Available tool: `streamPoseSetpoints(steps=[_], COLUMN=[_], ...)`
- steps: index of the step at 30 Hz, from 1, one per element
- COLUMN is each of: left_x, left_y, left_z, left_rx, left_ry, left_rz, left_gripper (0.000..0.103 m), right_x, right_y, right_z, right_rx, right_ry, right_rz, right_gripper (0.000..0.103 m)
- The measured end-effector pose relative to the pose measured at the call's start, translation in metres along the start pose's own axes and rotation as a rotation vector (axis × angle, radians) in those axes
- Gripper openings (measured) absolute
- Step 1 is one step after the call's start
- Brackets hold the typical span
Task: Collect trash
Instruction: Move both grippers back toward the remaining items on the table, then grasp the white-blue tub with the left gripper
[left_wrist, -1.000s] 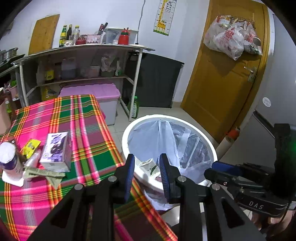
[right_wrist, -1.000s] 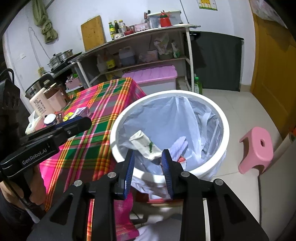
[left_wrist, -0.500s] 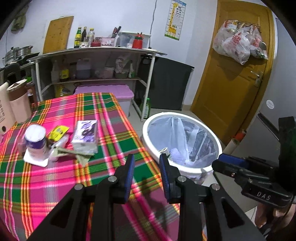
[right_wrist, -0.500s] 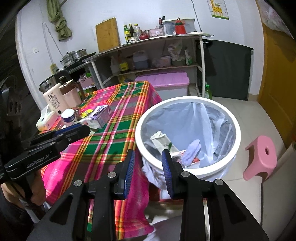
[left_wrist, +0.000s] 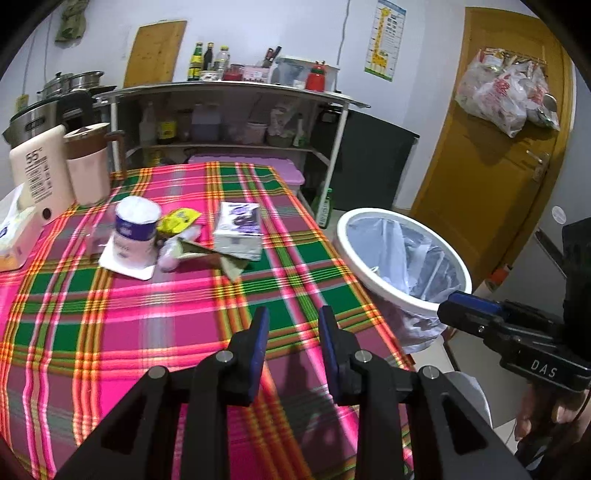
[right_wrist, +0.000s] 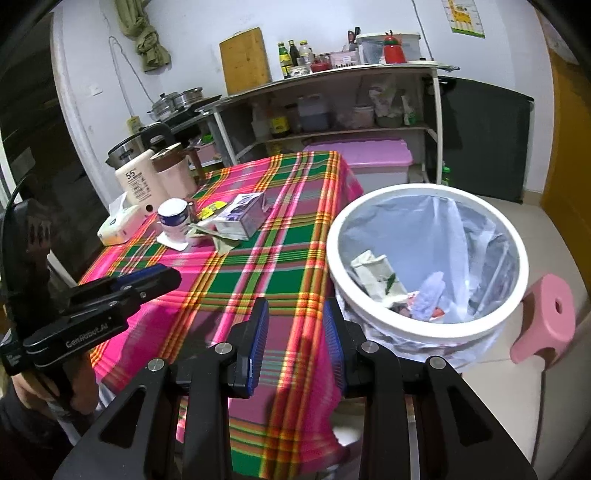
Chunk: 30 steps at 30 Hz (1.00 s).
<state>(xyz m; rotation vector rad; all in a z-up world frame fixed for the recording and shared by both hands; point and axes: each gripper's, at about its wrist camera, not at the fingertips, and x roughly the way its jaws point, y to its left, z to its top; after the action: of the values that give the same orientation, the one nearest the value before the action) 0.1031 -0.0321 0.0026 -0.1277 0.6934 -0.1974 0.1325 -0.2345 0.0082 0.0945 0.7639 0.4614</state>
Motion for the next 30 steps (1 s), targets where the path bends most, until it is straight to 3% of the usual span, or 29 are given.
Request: streamPoseSetpoints(steps=[5, 8, 12, 30], left_x=[-0.005, -0.008, -0.011, 0.01], left_y=[0.015, 0.025, 0.037, 0.101], left_z=[-0.004, -0.005, -0.005, 0.028], left_rx=[-0.024, -0.042, -0.062, -0.109], left_ry=[-0.006, -0.011, -0.019, -0.048], left_rz=[0.033, 0.05, 0.069, 0.211], left_gripper=[0.029, 0.029, 0.036, 0.052], right_x=[0.005, 0.008, 0.014, 0.054], right_y=[0.007, 0.013, 0.024, 0.044], right_z=[0.003, 0.005, 0.009, 0.035], right_rx=[-0.002, -0.016, -0.043, -0.069], right_ry=[0.007, 0.009, 0.018, 0.047], right_rz=[0.023, 0.033, 0.047, 0.073], right_gripper=[0.032, 0.047, 0.047, 0.048])
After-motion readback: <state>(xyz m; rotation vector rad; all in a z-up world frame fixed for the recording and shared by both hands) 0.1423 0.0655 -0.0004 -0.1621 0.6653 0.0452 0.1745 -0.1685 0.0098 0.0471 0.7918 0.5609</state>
